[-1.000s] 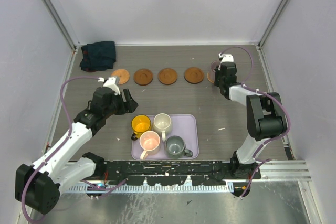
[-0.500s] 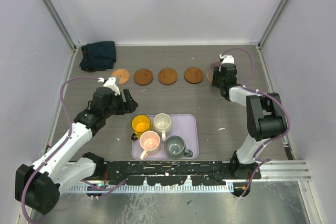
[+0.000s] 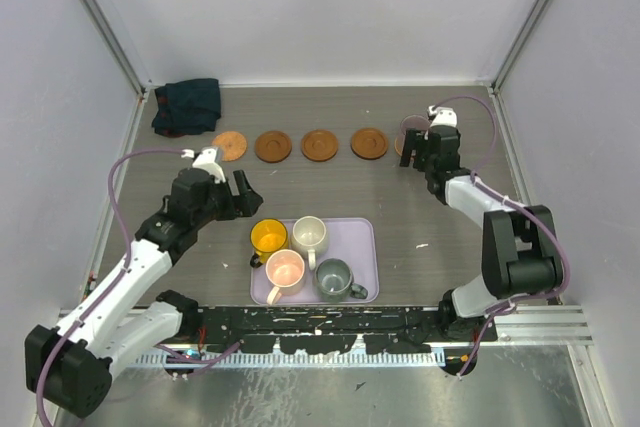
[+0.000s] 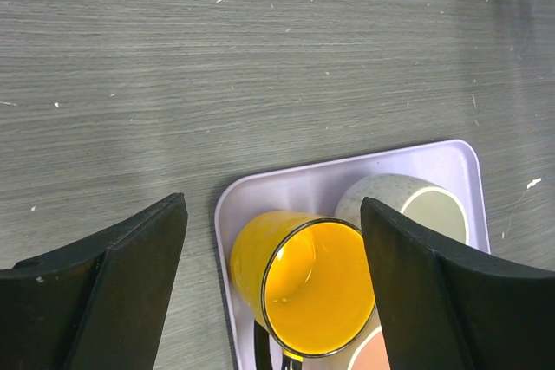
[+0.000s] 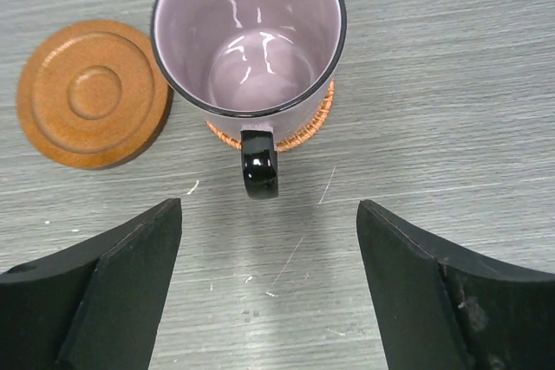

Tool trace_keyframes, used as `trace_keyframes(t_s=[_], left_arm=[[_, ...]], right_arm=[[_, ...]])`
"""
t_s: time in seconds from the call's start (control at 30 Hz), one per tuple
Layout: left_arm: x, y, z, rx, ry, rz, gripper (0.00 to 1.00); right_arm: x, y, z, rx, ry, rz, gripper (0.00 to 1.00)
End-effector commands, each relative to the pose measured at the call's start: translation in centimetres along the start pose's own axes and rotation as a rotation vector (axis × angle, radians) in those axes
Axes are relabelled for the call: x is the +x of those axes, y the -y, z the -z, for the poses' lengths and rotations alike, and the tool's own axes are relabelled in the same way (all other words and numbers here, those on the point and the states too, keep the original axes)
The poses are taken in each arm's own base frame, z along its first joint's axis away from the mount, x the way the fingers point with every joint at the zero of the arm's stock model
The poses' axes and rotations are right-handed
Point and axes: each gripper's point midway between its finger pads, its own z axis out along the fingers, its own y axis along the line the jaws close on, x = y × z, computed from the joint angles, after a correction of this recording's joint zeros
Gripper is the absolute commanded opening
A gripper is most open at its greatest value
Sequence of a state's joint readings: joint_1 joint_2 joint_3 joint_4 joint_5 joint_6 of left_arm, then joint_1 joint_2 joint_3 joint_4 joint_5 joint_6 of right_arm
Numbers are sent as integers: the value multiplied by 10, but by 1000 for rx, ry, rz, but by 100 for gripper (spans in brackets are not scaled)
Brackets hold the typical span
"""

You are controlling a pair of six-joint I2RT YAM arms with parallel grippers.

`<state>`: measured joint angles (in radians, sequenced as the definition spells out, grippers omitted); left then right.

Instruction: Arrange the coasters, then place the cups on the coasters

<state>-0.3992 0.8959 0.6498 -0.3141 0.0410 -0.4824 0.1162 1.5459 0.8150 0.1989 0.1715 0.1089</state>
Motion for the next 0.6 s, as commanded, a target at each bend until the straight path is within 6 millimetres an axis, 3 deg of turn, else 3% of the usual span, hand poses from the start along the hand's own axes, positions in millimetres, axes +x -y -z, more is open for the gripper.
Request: trace_keyframes(t_s=[0.0, 0.27, 0.57], left_arm=[[-8, 10, 11, 46, 35, -12, 83], [25, 13, 24, 65, -56, -11, 83], [64, 20, 41, 80, -151, -2, 83]], right_arm=[[-24, -4, 27, -8, 64, -73, 86], [-30, -21, 66, -10, 78, -106, 86], [-21, -72, 104, -128, 42, -66, 86]])
